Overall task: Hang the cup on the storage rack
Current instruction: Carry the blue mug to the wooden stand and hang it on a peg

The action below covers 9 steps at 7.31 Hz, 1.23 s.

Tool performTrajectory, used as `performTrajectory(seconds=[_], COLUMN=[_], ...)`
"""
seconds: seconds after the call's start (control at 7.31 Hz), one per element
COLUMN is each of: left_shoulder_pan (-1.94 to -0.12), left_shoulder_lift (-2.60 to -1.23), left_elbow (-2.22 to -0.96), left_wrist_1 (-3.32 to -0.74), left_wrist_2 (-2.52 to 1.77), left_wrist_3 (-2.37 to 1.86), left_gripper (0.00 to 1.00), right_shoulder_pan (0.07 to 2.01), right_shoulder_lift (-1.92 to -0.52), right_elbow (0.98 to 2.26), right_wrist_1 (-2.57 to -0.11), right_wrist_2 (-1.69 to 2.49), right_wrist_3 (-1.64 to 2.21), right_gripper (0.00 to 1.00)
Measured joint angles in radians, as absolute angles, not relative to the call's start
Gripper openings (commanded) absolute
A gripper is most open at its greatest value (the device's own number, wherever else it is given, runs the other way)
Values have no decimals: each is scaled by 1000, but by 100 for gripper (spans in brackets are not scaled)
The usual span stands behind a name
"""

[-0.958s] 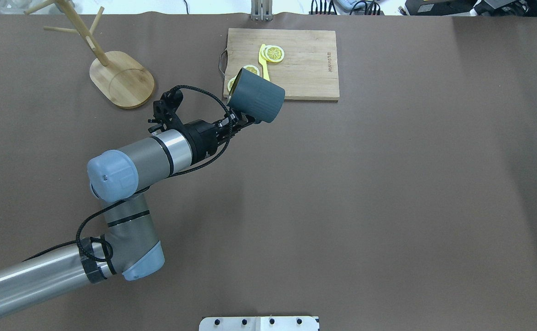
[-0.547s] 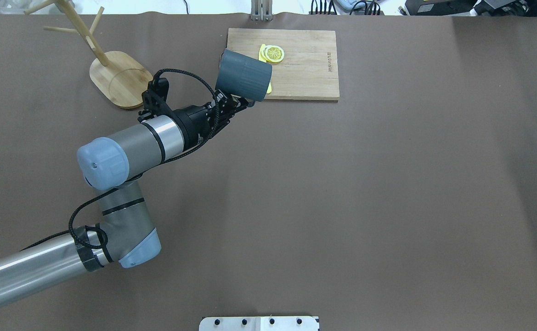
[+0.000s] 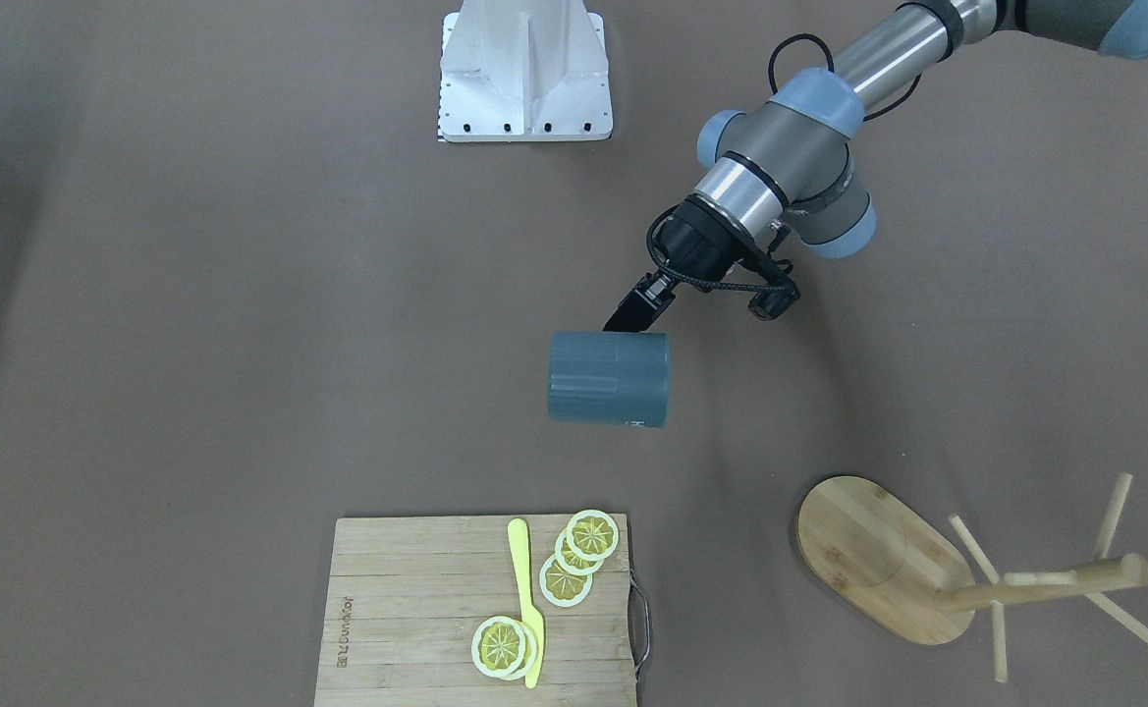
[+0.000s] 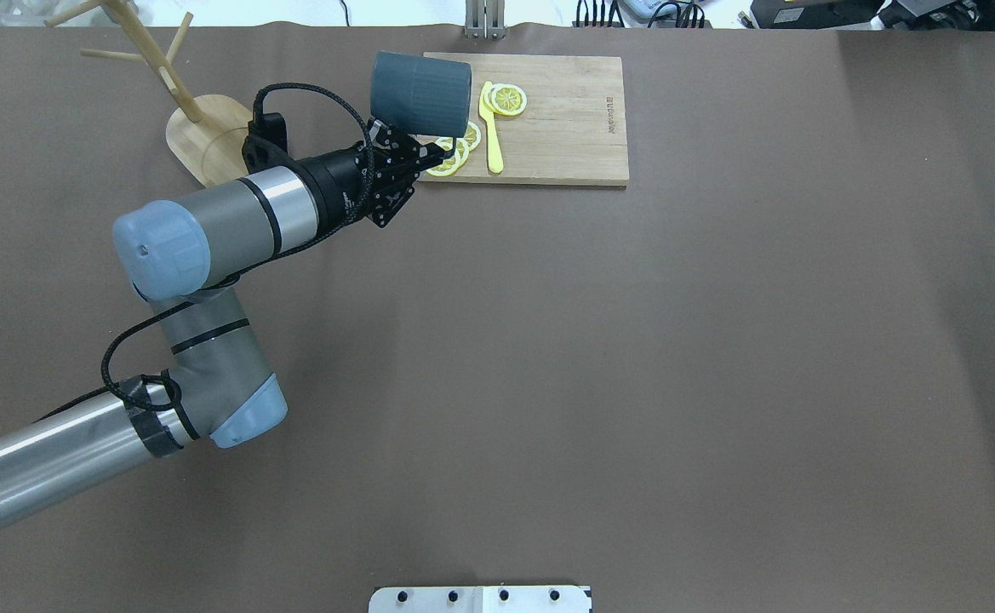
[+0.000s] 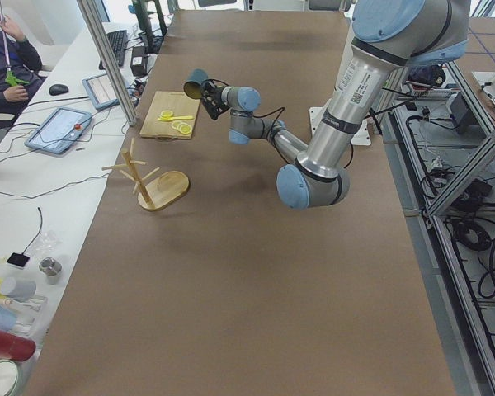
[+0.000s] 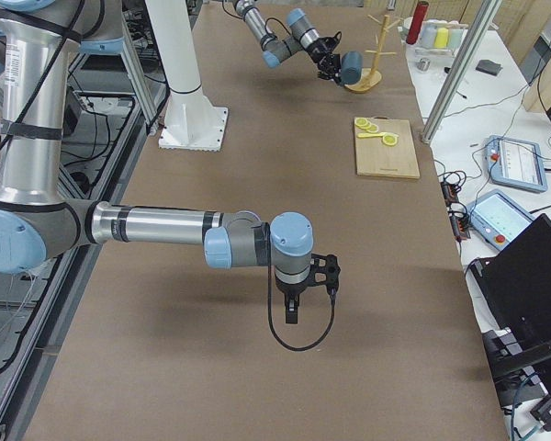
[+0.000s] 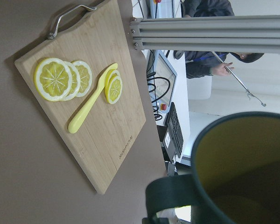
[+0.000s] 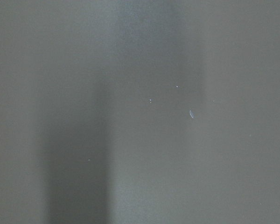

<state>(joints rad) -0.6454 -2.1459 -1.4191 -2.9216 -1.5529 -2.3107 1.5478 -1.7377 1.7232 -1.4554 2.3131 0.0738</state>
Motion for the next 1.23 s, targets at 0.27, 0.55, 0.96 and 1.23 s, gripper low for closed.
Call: performTrajectory(seconds=[0.27,0.55,0.96,1.23], left_shoulder_pan=[-721,-814,-877,-886], left_shoulder_lift=[-2146,-2148,-2177,-2190], left_elbow=[-1279,-1201,-1116,-1087], left_wrist_1=[-3127,-3181,-3157,-3141], left_wrist_2=[-1602,-1598,-1502,-1480], left_wrist_3=[-2464,-2649,-2783,-2802], left_gripper=[0,0,0,0], right_shoulder_pan=[1548,1548,1548,1548], right_shoulder_lift=[-1740,-1740,-1740,-1737], right_elbow=[1726,1732,1740,1744], right_wrist_1=[-1453,-1453,-1453,-1453], right_wrist_2=[2313,2313,2313,2313], right_wrist_3=[74,74,75,75], right_gripper=[100,100,100,100])
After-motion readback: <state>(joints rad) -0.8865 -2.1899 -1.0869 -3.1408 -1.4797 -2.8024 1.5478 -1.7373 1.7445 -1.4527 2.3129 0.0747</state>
